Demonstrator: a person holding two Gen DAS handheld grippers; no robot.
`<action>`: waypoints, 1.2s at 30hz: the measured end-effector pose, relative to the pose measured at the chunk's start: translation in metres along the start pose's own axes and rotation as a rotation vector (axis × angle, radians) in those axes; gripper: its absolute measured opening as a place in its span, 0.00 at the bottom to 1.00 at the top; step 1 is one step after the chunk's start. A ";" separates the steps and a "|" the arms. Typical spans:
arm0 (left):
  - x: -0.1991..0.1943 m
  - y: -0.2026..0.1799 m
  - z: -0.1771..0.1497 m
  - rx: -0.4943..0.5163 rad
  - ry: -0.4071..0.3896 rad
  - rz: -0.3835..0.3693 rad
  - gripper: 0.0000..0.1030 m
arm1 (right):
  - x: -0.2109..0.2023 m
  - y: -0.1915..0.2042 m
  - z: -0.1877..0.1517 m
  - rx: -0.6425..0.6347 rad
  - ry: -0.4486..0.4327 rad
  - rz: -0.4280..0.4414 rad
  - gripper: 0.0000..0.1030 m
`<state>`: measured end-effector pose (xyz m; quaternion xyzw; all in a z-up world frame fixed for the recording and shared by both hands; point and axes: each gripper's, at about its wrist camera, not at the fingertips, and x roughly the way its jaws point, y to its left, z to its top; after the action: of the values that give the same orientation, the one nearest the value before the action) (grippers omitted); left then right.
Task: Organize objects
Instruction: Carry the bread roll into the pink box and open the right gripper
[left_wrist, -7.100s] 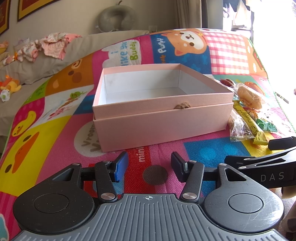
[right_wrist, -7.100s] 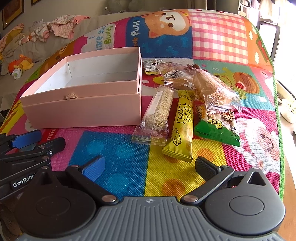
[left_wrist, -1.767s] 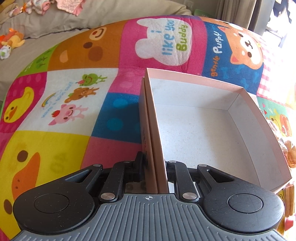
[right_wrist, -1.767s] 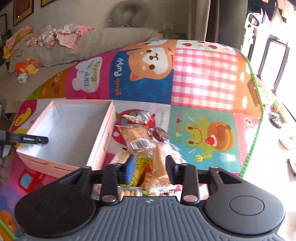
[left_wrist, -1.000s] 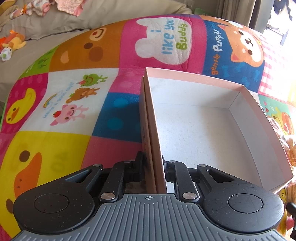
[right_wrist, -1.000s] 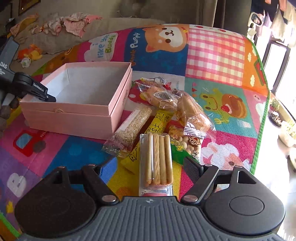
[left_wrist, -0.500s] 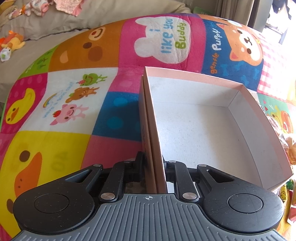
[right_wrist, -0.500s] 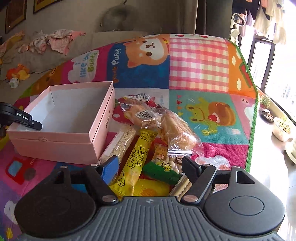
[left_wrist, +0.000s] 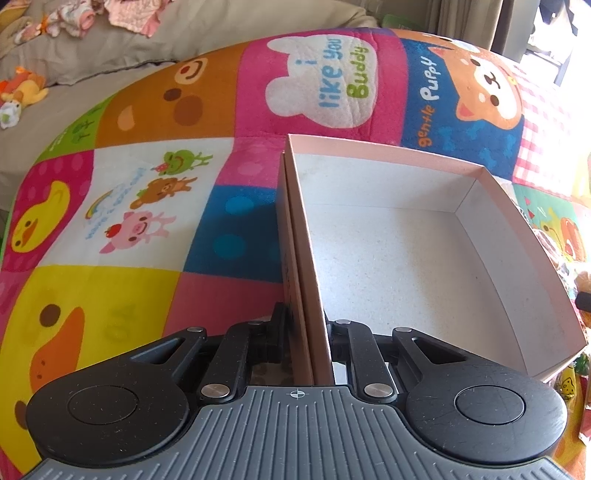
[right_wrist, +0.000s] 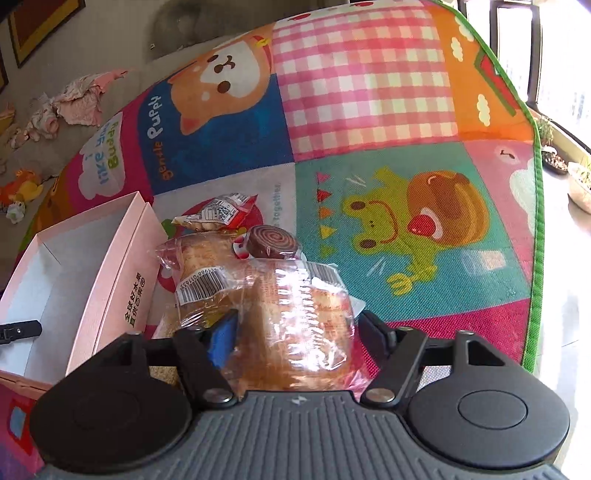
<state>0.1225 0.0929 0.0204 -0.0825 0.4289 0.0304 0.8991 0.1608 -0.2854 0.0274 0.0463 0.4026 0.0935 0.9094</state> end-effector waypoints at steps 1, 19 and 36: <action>0.000 0.000 0.000 0.004 -0.003 -0.001 0.15 | -0.009 0.003 -0.004 -0.012 -0.018 -0.012 0.58; 0.000 0.002 -0.006 0.047 -0.042 -0.030 0.16 | -0.124 0.141 -0.083 -0.253 0.015 0.300 0.57; -0.001 0.005 -0.006 0.032 -0.041 -0.051 0.17 | -0.084 0.186 0.015 -0.248 -0.205 0.255 0.72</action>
<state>0.1166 0.0969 0.0164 -0.0782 0.4087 0.0022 0.9093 0.0924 -0.1211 0.1277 -0.0063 0.2842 0.2518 0.9251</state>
